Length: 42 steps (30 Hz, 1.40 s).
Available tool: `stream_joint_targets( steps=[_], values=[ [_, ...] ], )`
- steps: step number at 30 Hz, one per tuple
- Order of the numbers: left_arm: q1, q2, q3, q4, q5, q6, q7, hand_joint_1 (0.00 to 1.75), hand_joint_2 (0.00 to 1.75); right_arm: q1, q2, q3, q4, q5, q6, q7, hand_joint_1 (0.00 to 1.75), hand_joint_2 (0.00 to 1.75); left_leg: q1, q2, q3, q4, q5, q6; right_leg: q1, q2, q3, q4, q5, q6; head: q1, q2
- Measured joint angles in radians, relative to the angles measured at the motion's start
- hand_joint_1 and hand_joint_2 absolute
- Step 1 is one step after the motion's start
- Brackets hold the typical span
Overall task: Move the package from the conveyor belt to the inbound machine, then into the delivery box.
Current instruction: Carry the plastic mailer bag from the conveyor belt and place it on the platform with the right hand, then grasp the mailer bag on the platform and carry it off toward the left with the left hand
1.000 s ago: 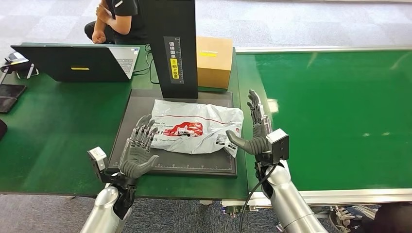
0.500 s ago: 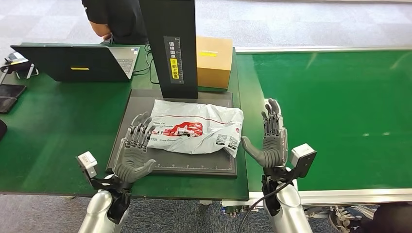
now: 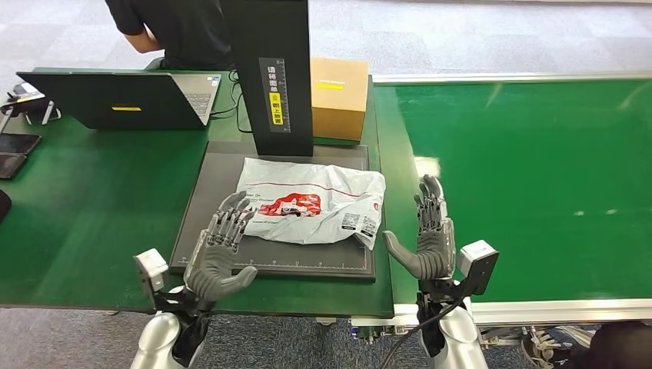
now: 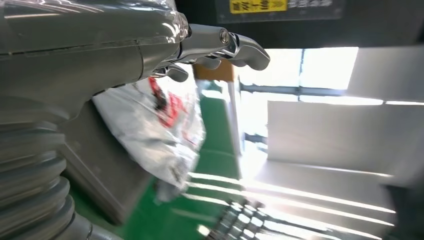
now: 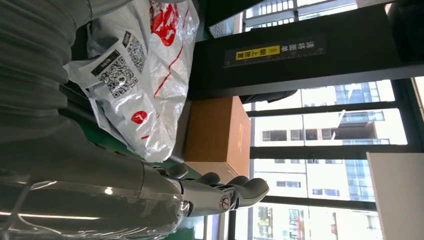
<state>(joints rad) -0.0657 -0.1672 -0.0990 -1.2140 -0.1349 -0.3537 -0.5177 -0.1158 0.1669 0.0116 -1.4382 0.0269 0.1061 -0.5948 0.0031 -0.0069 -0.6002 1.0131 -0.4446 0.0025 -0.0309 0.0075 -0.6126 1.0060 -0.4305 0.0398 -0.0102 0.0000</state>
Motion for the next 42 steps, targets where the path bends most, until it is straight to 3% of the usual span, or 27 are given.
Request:
stream_joint_targets(
  steps=[5, 8, 10, 16, 24, 27, 31, 42],
  values=[
    [-0.029, 0.0, -0.049, 0.007, -0.306, 0.221, 0.044, 0.0, 1.75, 0.015, 0.003, -0.003, 0.0, 0.027, 0.012, 0.015, 0.0, 1.75, 0.0, 0.0, 0.0, 0.0, 0.0, 0.0, 0.0, 0.0, 0.0, 0.0, 0.0, 0.0, 0.0, 0.0],
    [-0.07, 0.0, -0.099, 0.033, -0.637, 0.448, 0.158, 0.0, 1.75, 0.024, 0.009, -0.004, -0.006, 0.042, 0.022, 0.023, 0.0, 1.75, 0.0, 0.0, 0.0, 0.0, 0.0, 0.0, 0.0, 0.0, 0.0, 0.0, 0.001, 0.0, 0.0, 0.0],
    [-0.103, 0.0, -0.133, 0.062, -0.813, 0.544, 0.229, 0.0, 1.75, 0.029, 0.014, -0.007, -0.012, 0.05, 0.027, 0.029, 0.0, 1.75, 0.0, 0.0, 0.0, 0.0, 0.0, 0.0, 0.0, 0.0, 0.0, 0.0, 0.001, 0.001, 0.0, 0.0],
    [-0.183, -0.007, -0.157, 0.177, -0.953, 0.653, 0.331, 0.0, 1.75, 0.042, 0.028, -0.024, -0.032, 0.065, 0.037, 0.043, 0.0, 1.75, 0.0, 0.0, 0.0, 0.0, 0.0, 0.0, 0.0, 0.0, 0.0, 0.0, 0.001, 0.0, 0.0, 0.0],
    [-0.195, -0.017, -0.092, 0.241, -0.922, 0.684, 0.368, 0.03, 1.75, 0.056, 0.03, -0.031, -0.039, 0.067, 0.039, 0.045, 0.0, 1.75, 0.0, 0.0, 0.0, 0.0, 0.0, 0.0, 0.0, 0.0, 0.0, 0.0, 0.0, 0.0, 0.0, 0.0],
    [-0.194, -0.017, -0.063, 0.248, -0.91, 0.672, 0.371, 0.4, 1.75, 0.059, 0.032, -0.032, -0.039, 0.067, 0.036, 0.044, 0.0, 1.75, 0.0, 0.0, 0.0, 0.0, 0.0, 0.0, 0.0, 0.0, 0.0, 0.0, 0.0, 0.0, 0.0, 0.0],
    [-0.192, -0.017, -0.033, 0.261, -0.882, 0.655, 0.347, 1.7, 1.75, 0.06, 0.037, -0.037, -0.039, 0.067, 0.033, 0.044, 0.0, 1.75, 0.0, 0.0, 0.0, 0.0, 0.0, 0.0, 0.0, 0.0, 0.0, 0.0, 0.0, 0.0, 0.0, 0.0],
    [-0.175, -0.016, 0.006, 0.268, -0.805, 0.619, 0.256, 1.75, 1.75, 0.06, 0.04, -0.047, -0.036, 0.061, 0.023, 0.039, 0.0, 1.75, 0.0, 0.0, 0.0, 0.0, 0.0, 0.0, 0.0, 0.0, 0.0, 0.0, 0.0, 0.0, 0.0, 0.0]
  ],
)
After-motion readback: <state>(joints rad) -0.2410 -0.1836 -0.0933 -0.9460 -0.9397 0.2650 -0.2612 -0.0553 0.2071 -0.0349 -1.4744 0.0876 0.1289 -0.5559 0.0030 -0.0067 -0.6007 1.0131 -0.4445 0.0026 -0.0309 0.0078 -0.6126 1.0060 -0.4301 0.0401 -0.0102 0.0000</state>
